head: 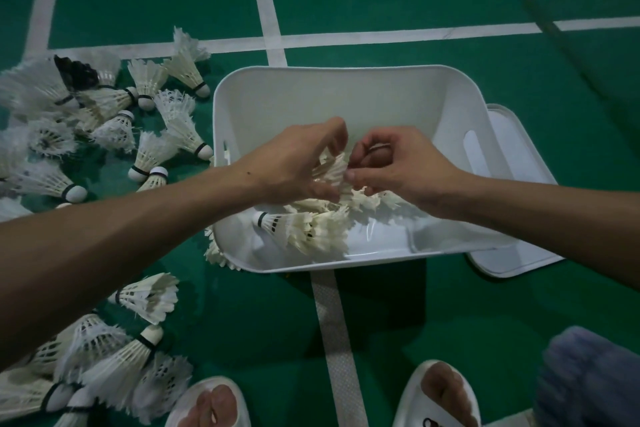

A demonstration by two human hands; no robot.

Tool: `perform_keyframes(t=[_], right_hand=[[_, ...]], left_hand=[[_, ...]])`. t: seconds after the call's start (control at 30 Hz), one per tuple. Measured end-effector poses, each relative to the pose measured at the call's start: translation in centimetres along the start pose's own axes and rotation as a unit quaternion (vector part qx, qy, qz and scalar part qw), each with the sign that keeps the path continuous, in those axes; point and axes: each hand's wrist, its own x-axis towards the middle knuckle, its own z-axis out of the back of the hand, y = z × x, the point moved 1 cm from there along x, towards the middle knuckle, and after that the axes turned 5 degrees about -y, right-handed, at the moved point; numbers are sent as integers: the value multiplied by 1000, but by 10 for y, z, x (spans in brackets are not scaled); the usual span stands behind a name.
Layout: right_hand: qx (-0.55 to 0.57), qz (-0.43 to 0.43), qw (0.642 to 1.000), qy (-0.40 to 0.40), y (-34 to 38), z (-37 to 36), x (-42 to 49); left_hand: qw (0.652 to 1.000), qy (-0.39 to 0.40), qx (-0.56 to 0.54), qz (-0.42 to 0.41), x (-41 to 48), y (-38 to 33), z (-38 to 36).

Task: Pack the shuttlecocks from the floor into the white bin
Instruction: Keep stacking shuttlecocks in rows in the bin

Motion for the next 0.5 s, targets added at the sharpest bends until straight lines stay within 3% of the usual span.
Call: perform_keyframes(t=[0.13,0.27,0.5], right_hand=[[-26,1,1000,2,-1,4,0],[-106,-17,994,-22,-14,20,-1],[-151,-117,982,2,-37,48,-11]], left_hand=[[1000,10,28,-2,-4,4,3],[987,14,155,-43,-13,17,22],[968,13,242,-61,-33,34,40]])
